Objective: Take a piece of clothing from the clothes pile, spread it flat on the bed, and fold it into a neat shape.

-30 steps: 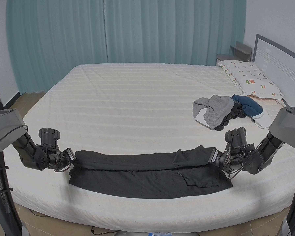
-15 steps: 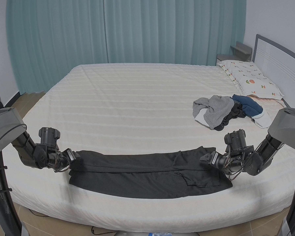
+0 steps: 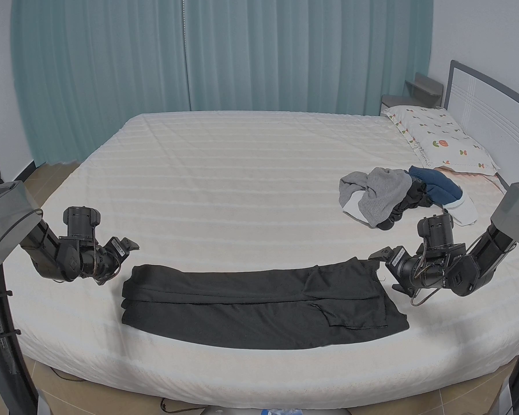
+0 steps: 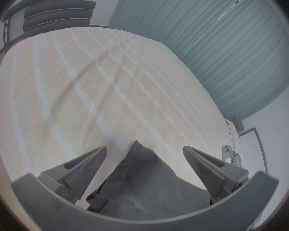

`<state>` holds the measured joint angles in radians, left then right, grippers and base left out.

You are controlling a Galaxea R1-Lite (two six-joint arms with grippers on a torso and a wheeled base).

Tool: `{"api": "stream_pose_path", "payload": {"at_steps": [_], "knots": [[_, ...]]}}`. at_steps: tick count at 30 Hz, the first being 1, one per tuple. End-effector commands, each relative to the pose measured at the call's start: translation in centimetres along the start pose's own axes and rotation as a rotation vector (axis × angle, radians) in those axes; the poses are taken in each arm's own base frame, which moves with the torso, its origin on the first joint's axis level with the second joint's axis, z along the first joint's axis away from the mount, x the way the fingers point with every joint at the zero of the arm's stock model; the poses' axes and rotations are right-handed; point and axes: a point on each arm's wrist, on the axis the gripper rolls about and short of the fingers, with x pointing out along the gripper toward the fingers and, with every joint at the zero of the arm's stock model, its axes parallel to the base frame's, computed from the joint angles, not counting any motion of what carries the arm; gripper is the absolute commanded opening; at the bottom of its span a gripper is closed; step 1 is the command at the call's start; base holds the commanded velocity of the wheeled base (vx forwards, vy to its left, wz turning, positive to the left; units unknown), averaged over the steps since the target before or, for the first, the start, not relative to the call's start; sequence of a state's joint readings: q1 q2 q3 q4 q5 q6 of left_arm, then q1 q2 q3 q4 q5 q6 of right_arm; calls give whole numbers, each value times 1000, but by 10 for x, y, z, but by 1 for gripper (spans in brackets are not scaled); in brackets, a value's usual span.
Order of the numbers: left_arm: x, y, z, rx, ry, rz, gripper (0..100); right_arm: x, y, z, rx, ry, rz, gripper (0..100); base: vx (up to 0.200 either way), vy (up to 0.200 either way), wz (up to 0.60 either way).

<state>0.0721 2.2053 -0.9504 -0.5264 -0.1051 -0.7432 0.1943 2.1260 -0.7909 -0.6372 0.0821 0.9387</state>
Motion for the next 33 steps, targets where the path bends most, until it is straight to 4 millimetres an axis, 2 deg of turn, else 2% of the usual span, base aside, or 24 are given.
{"api": "stream_pose_path", "payload": {"at_steps": [1,6,8,12,13,33], "knots": [[31,2,-5,-18,24,5,100,3,-10,8,69,14,13,100,0,0,0],[40,2,-10,-24,36,9,100,4,-18,11,140,25,42,100,0,0,0],[50,-4,-16,-8,33,11,100,10,-28,10,209,10,74,100,0,0,0],[55,-8,-18,0,27,10,100,8,-35,8,213,-14,108,100,0,0,0],[57,-8,-19,3,28,12,0,8,-36,7,211,-19,116,100,0,0,0],[55,-1,-15,-100,-106,141,0,5,-49,-2,225,-31,126,100,0,0,0]]}}
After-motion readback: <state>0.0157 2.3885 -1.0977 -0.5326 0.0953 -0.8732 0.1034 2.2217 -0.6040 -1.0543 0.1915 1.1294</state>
